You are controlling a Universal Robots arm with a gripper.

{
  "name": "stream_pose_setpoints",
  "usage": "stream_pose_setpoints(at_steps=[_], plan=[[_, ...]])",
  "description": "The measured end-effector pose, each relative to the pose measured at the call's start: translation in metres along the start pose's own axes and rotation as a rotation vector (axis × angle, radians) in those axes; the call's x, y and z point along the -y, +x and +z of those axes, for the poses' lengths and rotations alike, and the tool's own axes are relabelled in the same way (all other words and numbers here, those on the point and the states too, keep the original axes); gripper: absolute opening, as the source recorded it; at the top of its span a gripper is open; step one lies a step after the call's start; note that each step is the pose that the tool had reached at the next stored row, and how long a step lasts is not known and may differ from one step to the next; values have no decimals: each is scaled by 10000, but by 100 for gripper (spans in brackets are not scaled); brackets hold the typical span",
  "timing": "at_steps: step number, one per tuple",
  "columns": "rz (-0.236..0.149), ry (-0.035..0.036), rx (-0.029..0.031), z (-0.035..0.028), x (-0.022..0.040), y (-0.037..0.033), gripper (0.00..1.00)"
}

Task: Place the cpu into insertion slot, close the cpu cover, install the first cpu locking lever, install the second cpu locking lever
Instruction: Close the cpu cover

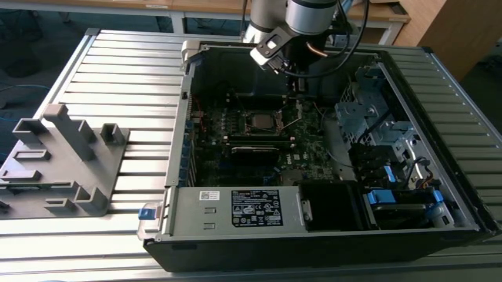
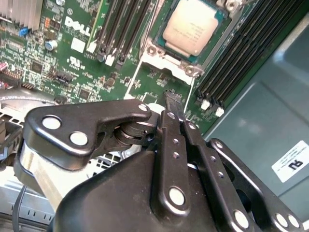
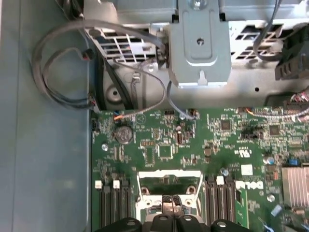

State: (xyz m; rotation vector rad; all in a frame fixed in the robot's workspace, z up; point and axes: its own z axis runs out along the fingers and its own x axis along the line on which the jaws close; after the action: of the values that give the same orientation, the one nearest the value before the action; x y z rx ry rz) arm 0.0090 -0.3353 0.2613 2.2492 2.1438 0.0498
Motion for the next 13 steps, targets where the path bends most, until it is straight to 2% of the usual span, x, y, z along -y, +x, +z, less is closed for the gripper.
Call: stream_pose_setpoints(at_steps=[2,9,13], plan=[[1,-1,0,2,-26,2,11],[0,11,-2,-3,-48,4,11],[1,11,-1,2,-134,9,11]])
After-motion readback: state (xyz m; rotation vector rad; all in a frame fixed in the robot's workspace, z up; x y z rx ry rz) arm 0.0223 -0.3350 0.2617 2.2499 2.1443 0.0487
